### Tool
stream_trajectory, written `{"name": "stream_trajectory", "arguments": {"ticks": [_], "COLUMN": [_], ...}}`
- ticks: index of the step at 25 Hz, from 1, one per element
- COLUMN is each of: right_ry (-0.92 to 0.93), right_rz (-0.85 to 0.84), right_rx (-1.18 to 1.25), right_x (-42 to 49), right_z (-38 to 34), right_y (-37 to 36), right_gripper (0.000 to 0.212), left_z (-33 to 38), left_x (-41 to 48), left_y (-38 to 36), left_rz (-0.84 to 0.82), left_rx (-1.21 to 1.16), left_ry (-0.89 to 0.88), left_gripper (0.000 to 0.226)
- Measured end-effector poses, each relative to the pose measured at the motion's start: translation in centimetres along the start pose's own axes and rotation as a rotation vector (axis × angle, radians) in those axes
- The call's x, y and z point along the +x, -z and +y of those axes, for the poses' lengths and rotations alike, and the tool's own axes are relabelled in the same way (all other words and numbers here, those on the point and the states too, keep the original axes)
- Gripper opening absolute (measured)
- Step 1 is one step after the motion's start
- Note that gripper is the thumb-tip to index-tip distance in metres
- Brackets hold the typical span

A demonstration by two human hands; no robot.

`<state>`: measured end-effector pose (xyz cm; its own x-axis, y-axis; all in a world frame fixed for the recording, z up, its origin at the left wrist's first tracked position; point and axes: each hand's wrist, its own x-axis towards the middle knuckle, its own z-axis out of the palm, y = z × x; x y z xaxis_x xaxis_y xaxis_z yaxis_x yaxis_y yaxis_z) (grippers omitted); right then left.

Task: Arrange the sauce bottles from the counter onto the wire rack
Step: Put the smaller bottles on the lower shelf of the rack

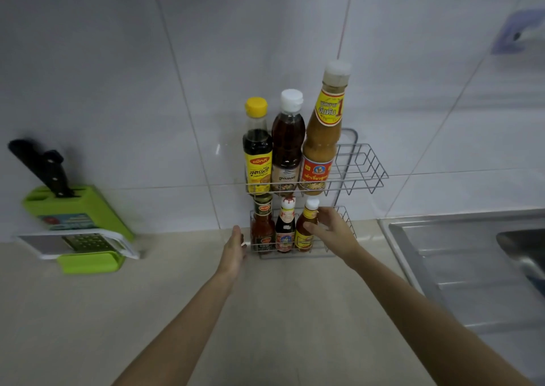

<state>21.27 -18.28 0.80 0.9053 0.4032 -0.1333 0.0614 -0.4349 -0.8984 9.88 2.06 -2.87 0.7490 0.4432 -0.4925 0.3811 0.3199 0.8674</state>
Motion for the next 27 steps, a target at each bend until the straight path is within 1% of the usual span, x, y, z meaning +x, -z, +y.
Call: {"name": "stream_trajectory", "arguments": {"ticks": [1,2,3,5,7,9,11,13,15,16,17,18,20,22,23,24,26,27], "right_ry": [-0.023,-0.027,-0.008,0.058,0.083,0.044,-0.002,-0.059,-0.072,-0.067,-0.046,-0.028,-0.011,-0.008,-0.013,-0.034,-0.054,-0.025], "right_rz": [0.000,0.015,0.038,0.057,-0.043,-0.261,-0.451,-0.541,-0.567,-0.569,-0.562,-0.541,-0.480,-0.381,-0.308,-0.206,0.024,0.088], "right_rx": [0.015,0.002,-0.042,-0.206,-0.448,-0.699,-0.837,-0.854,-0.893,-0.935,-0.962,-0.972,-0.936,-0.835,-0.735,-0.576,-0.149,0.052], "right_x": [-0.5,-1.3,-2.2,-4.8,-8.5,-12.2,-15.7,-20.0,-23.1,-24.8,-26.1,-27.1,-28.5,-29.5,-29.6,-29.7,-29.6,-29.4], "right_z": [0.3,0.6,1.0,2.4,3.9,5.9,7.6,8.8,10.0,10.7,11.3,11.9,12.7,12.9,12.6,12.0,9.8,8.3], "right_y": [0.2,0.4,0.7,1.6,2.5,3.1,3.0,2.5,1.7,1.4,1.1,0.8,0.3,0.0,-0.2,-0.3,-0.4,-0.3], "right_gripper": [0.064,0.064,0.059,0.043,0.030,0.028,0.036,0.054,0.074,0.081,0.085,0.084,0.066,0.048,0.044,0.040,0.032,0.030], "left_z": [-0.4,-0.9,-1.4,-2.8,-4.0,-5.5,-7.0,-9.0,-11.2,-12.2,-13.2,-14.2,-16.1,-17.3,-17.6,-17.9,-18.0,-17.8], "left_x": [-0.3,-1.1,-1.9,-4.0,-6.9,-9.4,-11.5,-14.0,-15.6,-16.7,-17.6,-18.4,-19.9,-21.3,-21.9,-22.4,-23.2,-23.5], "left_y": [0.2,0.5,0.8,1.4,1.7,1.5,1.2,1.2,1.4,1.4,1.4,1.2,0.4,-0.5,-0.9,-1.1,-1.3,-1.4], "left_rz": [0.014,0.036,0.061,0.074,-0.030,-0.187,-0.358,-0.564,-0.727,-0.781,-0.802,-0.787,-0.691,-0.598,-0.564,-0.527,-0.435,-0.387], "left_rx": [0.036,0.095,0.167,0.318,0.508,0.722,0.921,1.100,1.185,1.205,1.215,1.195,1.074,0.920,0.853,0.797,0.716,0.690], "left_ry": [0.005,0.000,-0.015,-0.079,-0.152,-0.240,-0.328,-0.377,-0.376,-0.381,-0.397,-0.421,-0.449,-0.450,-0.442,-0.430,-0.414,-0.417], "left_gripper": [0.064,0.059,0.051,0.033,0.019,0.015,0.021,0.032,0.044,0.051,0.058,0.064,0.068,0.061,0.056,0.051,0.047,0.046]}}
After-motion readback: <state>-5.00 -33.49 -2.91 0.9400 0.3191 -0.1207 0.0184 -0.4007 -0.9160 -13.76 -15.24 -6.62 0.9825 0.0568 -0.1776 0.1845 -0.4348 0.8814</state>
